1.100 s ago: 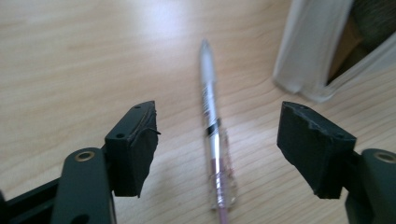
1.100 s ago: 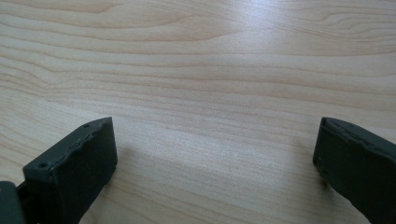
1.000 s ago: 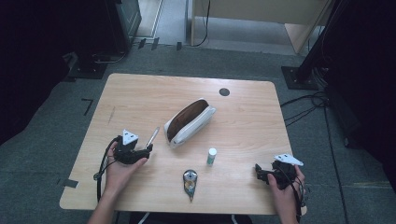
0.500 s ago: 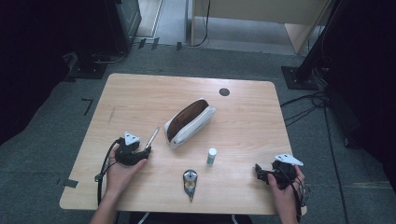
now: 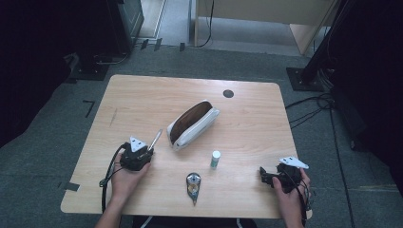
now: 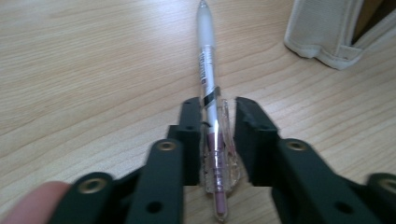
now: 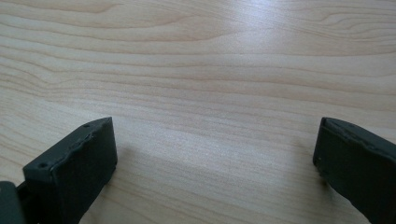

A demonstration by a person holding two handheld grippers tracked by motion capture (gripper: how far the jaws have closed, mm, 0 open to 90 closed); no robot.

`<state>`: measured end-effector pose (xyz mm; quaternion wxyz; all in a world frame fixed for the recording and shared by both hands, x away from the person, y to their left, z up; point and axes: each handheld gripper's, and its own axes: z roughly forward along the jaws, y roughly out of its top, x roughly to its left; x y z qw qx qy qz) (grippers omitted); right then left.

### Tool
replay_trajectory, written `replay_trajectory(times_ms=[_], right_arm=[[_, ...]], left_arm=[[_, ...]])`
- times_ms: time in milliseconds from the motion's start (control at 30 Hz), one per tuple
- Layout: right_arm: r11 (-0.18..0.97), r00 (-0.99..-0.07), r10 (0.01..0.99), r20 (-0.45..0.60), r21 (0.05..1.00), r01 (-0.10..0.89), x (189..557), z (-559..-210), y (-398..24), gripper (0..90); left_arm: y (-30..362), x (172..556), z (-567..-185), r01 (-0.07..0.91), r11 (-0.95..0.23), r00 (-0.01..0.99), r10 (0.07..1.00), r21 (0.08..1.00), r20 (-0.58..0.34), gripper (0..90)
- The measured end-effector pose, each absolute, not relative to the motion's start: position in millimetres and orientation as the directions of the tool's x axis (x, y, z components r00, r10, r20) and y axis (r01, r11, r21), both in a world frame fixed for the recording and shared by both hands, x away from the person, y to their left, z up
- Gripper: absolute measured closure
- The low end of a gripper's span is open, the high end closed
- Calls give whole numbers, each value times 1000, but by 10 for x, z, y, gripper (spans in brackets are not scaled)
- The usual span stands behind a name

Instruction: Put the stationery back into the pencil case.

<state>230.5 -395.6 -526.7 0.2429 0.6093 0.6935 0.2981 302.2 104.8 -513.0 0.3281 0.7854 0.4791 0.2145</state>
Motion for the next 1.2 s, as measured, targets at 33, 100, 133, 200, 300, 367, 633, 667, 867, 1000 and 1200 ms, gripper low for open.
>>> replay_trajectory(times_ms=[33,100,133,200,300,367,633,667,867,1000,1200], right_arm=[[80,-139,990,27,709,701,2305,-5266,-3956,0],[78,-138,990,27,709,701,2305,-5266,-3955,0],[80,-139,990,27,709,700,2305,-5266,-3956,0],[78,-138,990,27,709,701,2305,-5266,-3955,0],[80,-139,990,27,709,701,2305,-5266,-3956,0],[78,-138,990,27,709,701,2305,-5266,-3955,0],[79,-138,990,27,709,701,2305,-5266,-3955,0],[79,-139,990,27,709,701,2305,-5266,-3955,0],[78,-139,990,28,709,701,2305,-5266,-3955,0],[79,-139,990,27,709,701,2305,-5266,-3956,0],[78,-138,990,27,709,701,2305,-5266,-3955,0]], left_arm=[[1046,3020,-5129,611,-329,449,893,720,26,768],[1046,3020,-5130,611,-324,444,896,723,27,772],[1053,3022,-5129,612,-321,442,897,722,24,776],[1066,3023,-5129,616,-315,438,899,722,18,781],[1087,3025,-5125,616,-298,435,901,729,0,781],[1104,3023,-5112,614,-293,433,901,733,-3,782],[1197,3015,-5008,601,-238,418,907,763,-46,782],[1209,3014,-4989,599,-240,420,906,764,-44,782],[1211,3007,-4878,580,-231,427,903,781,-50,782],[1203,2992,-4781,564,-221,431,901,796,-55,782],[1213,2969,-4591,531,-209,441,896,821,-58,782]])
